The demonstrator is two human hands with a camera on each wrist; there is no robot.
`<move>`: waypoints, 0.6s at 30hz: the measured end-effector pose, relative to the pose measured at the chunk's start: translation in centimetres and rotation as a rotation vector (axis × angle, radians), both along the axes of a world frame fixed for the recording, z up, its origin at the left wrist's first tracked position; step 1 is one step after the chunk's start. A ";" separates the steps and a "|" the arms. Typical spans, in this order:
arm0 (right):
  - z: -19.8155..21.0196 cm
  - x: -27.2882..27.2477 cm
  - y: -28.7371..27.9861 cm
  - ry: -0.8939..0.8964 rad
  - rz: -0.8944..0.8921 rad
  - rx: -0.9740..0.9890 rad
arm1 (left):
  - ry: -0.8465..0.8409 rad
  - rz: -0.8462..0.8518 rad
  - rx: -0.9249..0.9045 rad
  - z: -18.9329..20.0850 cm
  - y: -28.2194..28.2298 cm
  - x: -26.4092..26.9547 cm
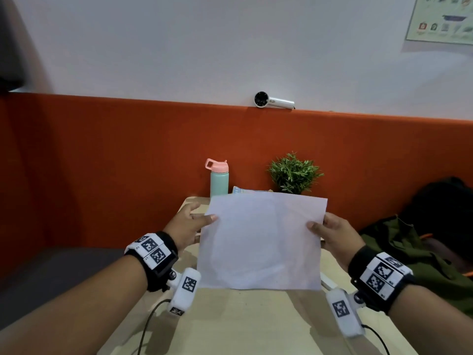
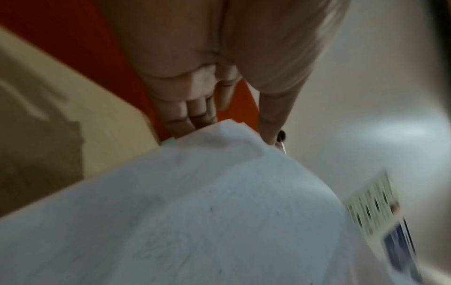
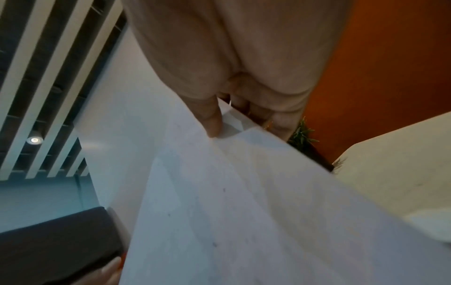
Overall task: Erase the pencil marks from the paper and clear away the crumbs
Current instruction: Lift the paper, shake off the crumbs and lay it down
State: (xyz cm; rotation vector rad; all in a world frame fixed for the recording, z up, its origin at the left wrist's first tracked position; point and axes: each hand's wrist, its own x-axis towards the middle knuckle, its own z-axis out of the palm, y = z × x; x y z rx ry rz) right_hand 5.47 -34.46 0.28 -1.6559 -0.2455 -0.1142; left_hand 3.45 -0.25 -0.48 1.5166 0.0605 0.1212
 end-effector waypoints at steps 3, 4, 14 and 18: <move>0.9 -0.5 0.2 -0.096 -0.023 0.066 | 0.066 -0.052 -0.087 0.0 0.0 -0.5; 1.1 -0.6 0.3 -0.128 -0.022 0.073 | 0.021 -0.053 -0.070 0.0 0.0 -0.7; -1.8 -0.4 0.0 -0.054 0.046 -0.163 | -0.037 -0.178 0.252 -1.9 0.9 -1.8; 0.1 -0.7 0.4 -0.194 0.048 -0.135 | -0.189 -0.052 0.243 0.4 1.7 -1.9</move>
